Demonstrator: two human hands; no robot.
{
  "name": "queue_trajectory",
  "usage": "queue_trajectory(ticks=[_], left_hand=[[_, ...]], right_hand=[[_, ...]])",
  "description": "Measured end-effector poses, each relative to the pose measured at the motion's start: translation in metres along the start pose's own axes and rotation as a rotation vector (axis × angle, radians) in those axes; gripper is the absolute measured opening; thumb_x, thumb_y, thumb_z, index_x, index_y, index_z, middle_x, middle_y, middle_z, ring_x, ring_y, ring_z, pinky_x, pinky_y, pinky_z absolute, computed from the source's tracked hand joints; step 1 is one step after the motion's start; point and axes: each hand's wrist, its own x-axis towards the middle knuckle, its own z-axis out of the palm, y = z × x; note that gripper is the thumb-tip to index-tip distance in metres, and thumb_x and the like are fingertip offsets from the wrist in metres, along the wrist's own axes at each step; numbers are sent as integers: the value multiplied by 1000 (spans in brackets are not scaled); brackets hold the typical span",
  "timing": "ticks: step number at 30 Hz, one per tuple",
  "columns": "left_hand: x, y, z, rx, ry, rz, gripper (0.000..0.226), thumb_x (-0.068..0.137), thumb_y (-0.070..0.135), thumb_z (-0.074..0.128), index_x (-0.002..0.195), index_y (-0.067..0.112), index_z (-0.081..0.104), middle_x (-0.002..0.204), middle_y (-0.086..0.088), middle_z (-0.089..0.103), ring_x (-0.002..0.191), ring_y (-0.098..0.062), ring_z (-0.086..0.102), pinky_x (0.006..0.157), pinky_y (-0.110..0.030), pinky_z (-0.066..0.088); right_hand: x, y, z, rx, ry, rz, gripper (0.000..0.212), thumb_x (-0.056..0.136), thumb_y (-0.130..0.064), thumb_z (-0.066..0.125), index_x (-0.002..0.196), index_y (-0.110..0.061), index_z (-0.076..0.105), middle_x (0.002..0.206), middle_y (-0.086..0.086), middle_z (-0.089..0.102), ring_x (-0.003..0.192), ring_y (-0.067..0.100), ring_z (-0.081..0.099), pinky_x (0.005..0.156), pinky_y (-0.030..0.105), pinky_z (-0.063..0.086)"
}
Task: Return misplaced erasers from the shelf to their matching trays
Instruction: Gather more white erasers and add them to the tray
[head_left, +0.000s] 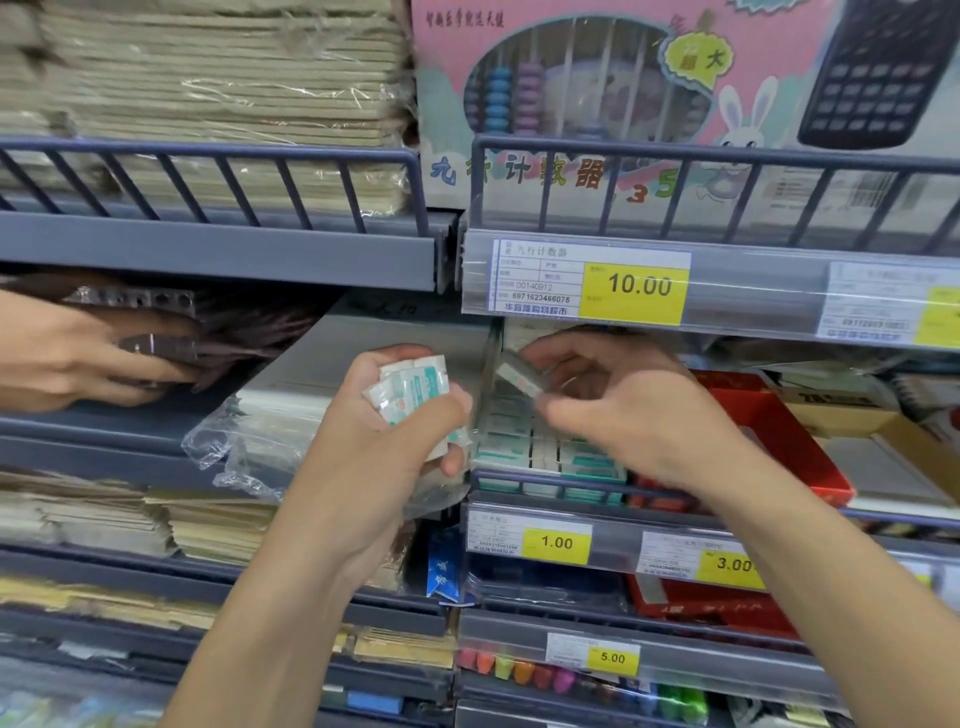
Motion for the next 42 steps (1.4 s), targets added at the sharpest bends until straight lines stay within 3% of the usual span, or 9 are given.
queue_trajectory(ticks=[4, 10, 15, 19, 25, 28, 31, 38, 42], left_hand=[[0, 3, -3, 23, 19, -23, 37, 72, 17, 80, 105, 18, 63, 80, -2, 71, 56, -15, 53, 53, -21, 50], [0, 5, -7, 81, -48, 7, 21, 85, 11, 80, 91, 27, 68, 79, -5, 66, 55, -18, 56, 55, -21, 51], [-3, 7, -8, 100, -51, 19, 19, 78, 19, 85, 89, 29, 73, 84, -9, 71, 56, -19, 60, 57, -21, 53], [-3, 6, -7, 97, -21, 23, 21, 75, 19, 89, 87, 30, 75, 90, -14, 75, 55, -18, 61, 58, -21, 53], [-3, 5, -4, 122, -23, 64, 28, 67, 25, 91, 90, 25, 75, 77, 0, 71, 56, -17, 58, 55, -21, 51], [-5, 5, -3, 185, -30, 106, 37, 61, 34, 93, 92, 29, 74, 76, 2, 72, 56, -16, 58, 54, -23, 51], [-6, 4, -1, 218, -36, 134, 40, 61, 35, 91, 96, 29, 72, 77, 0, 71, 54, -16, 57, 54, -22, 50], [-11, 3, 4, 244, -26, 113, 59, 61, 26, 99, 109, 15, 66, 85, -7, 77, 55, -18, 62, 56, -24, 54], [-13, 3, 4, 194, 14, 104, 42, 75, 19, 87, 110, 15, 66, 91, -9, 78, 53, -20, 63, 56, -24, 55]], right_hand=[[30, 26, -9, -225, -78, 149, 25, 85, -21, 70, 101, -40, 65, 86, -21, 65, 95, 13, 67, 87, 26, 50], [53, 34, 2, -470, -220, 52, 21, 91, -22, 67, 109, -33, 69, 98, -19, 55, 100, 11, 60, 85, 23, 45], [61, 33, 14, -500, -245, -8, 21, 92, -23, 67, 113, -23, 71, 107, -10, 55, 102, 17, 60, 89, 30, 49], [63, 38, 17, -512, -233, -33, 22, 93, -25, 66, 114, -24, 73, 102, -11, 54, 98, 14, 59, 79, 25, 42], [57, 29, 10, -503, -277, -36, 22, 98, -37, 60, 111, -27, 75, 87, -19, 56, 95, 11, 59, 75, 25, 42], [41, 12, 3, -133, -205, 57, 21, 92, -55, 60, 104, -42, 71, 92, -23, 68, 87, 1, 63, 74, 12, 45], [17, -10, -1, 367, -325, 25, 25, 89, -49, 65, 107, -35, 73, 86, -13, 72, 76, 6, 64, 74, 19, 50], [0, -24, 6, 464, -240, -65, 13, 88, -21, 73, 100, -22, 75, 93, -3, 76, 75, 5, 65, 75, 25, 50], [-2, -21, 11, 726, -178, 8, 16, 90, -8, 63, 99, -16, 74, 97, 1, 76, 86, 15, 72, 78, 27, 56]])
